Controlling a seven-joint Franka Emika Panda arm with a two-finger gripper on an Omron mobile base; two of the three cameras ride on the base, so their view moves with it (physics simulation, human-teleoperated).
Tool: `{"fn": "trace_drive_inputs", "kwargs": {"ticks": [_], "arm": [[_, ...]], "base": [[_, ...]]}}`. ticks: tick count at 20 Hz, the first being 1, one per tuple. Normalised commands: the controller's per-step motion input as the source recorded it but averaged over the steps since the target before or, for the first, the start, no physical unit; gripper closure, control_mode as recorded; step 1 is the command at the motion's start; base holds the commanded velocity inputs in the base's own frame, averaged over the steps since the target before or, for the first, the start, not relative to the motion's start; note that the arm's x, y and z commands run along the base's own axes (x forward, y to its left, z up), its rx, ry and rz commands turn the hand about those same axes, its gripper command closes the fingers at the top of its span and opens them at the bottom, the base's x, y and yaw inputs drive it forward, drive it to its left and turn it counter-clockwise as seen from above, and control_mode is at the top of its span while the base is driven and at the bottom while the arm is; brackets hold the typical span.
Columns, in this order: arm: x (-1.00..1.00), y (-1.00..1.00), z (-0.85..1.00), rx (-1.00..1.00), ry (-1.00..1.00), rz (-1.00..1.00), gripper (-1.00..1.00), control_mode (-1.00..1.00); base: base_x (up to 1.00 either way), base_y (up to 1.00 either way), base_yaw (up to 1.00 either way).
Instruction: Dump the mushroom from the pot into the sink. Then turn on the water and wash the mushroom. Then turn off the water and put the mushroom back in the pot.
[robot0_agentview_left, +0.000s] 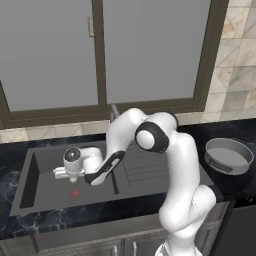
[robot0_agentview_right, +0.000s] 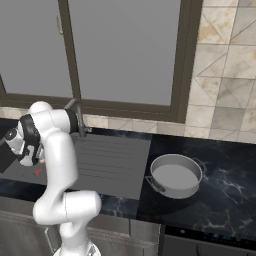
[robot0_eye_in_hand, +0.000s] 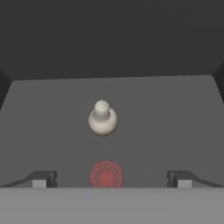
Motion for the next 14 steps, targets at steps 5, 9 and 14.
{"fn": "trace_drive_inputs", "kwargs": {"ticks": [5,9,14], "arm": [[0.18,0.00,-0.07,-0.01,0.01,-0.04,-1.00,-1.00],[0.11,0.00,-0.10,0.00,0.03,-0.04,-1.00,-1.00],[0.11,0.00,-0.13,0.00,0.03,-0.03,-1.00,-1.00]], "base": [[0.00,0.00,0.00],[0.00,0.00,0.00],[0.00,0.00,0.00]]}}
